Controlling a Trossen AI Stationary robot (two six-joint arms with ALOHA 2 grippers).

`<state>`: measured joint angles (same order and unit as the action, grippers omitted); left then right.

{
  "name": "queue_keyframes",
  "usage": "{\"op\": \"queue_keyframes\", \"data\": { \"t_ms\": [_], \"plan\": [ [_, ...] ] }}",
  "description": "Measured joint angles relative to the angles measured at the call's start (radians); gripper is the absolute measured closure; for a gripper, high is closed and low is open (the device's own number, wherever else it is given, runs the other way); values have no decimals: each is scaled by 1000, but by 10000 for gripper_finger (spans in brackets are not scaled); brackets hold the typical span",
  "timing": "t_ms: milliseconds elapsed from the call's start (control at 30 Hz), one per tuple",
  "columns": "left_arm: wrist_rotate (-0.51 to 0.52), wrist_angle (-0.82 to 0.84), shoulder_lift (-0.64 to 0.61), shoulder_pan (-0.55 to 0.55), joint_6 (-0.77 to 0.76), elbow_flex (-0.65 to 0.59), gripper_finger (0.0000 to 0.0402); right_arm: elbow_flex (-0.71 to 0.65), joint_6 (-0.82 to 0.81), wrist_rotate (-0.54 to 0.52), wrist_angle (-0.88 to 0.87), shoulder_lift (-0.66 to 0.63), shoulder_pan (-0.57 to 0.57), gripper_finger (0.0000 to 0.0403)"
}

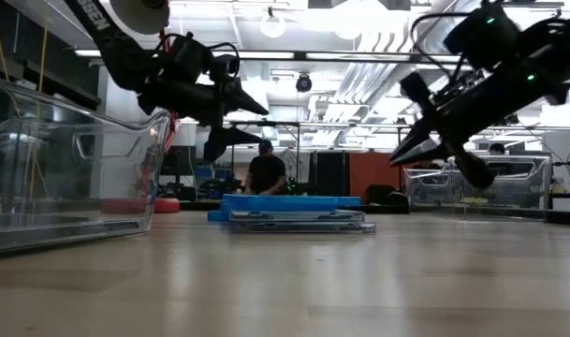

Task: Pick & place jewel cases by type
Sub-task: Put the blue cd case into the top transparent bin

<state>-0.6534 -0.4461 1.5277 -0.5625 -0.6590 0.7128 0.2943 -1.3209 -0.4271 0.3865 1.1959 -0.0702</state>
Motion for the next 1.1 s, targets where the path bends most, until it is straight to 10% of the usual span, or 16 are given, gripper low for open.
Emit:
{"op": "queue_keyframes", "data": {
  "t_ms": [367,833,1100],
  "plan": [
    [-97,12,42,0,-8,34,163,110,20,79,84,263,-22,383],
    [-70,61,42,0,5,34,163,113,21,130,142,311,-21,202],
    [-62,61,42,0,7,34,163,113,4,152,138,311,-22,180]
  ]
}}
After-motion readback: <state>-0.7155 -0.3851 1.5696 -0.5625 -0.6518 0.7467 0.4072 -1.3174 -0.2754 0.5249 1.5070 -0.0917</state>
